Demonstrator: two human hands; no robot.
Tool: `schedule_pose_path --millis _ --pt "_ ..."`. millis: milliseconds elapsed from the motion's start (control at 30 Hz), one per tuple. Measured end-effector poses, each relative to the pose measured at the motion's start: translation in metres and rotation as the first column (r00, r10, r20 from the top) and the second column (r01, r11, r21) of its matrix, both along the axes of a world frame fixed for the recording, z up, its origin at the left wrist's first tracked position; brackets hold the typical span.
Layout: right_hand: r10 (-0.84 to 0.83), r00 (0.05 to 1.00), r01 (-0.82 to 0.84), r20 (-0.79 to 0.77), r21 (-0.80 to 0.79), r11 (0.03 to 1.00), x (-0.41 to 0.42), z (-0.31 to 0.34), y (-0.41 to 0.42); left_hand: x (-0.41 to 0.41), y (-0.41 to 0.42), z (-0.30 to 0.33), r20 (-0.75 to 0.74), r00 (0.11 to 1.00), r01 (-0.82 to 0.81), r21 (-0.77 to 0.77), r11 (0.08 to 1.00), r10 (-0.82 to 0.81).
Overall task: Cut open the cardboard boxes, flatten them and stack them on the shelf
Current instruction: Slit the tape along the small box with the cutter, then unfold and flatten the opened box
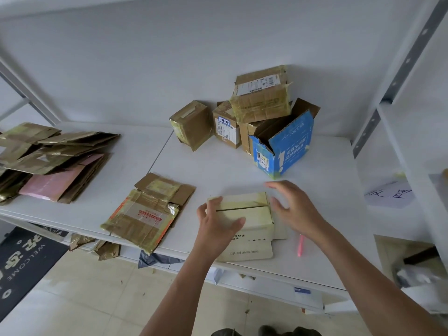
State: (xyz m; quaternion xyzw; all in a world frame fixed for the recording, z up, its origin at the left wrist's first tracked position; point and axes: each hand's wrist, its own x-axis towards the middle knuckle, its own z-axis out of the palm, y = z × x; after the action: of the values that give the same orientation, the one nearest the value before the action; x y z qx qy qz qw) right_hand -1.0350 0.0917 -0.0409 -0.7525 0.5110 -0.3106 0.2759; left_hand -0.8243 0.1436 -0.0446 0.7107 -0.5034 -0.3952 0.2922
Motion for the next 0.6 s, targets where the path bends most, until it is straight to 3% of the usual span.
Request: schedule_pose_path --millis 67,133,200,433,600 --pt "0.138 0.985 -0.151 0.099 0.134 0.979 0.027 0.013 -0.006 0.003 -0.001 0.004 -0.057 0.997 -0.053 0.023 0.998 0.055" --pt "0.249 0.968 -0.25 0.035 0.231 0.94 0.046 0.007 -0.006 0.011 -0.002 0.008 -0.179 0.966 -0.173 0.095 0.98 0.188" --pt "0.257 0.966 -0.249 0.006 0.266 0.931 0.054 -0.005 -0.003 0.02 0.0 0.007 -0.258 0.918 -0.262 0.177 0.949 0.301" --pt "0.167 0.967 -0.124 -0.194 0.217 0.968 0.055 -0.007 -0.002 0.018 0.012 0.004 -0.298 0.87 -0.35 0.187 0.918 0.392" --pt "0.132 0.894 -0.132 -0.428 0.03 0.991 0.062 0.002 -0.001 0.014 0.013 0.005 -0.277 0.866 -0.386 0.16 0.909 0.416"
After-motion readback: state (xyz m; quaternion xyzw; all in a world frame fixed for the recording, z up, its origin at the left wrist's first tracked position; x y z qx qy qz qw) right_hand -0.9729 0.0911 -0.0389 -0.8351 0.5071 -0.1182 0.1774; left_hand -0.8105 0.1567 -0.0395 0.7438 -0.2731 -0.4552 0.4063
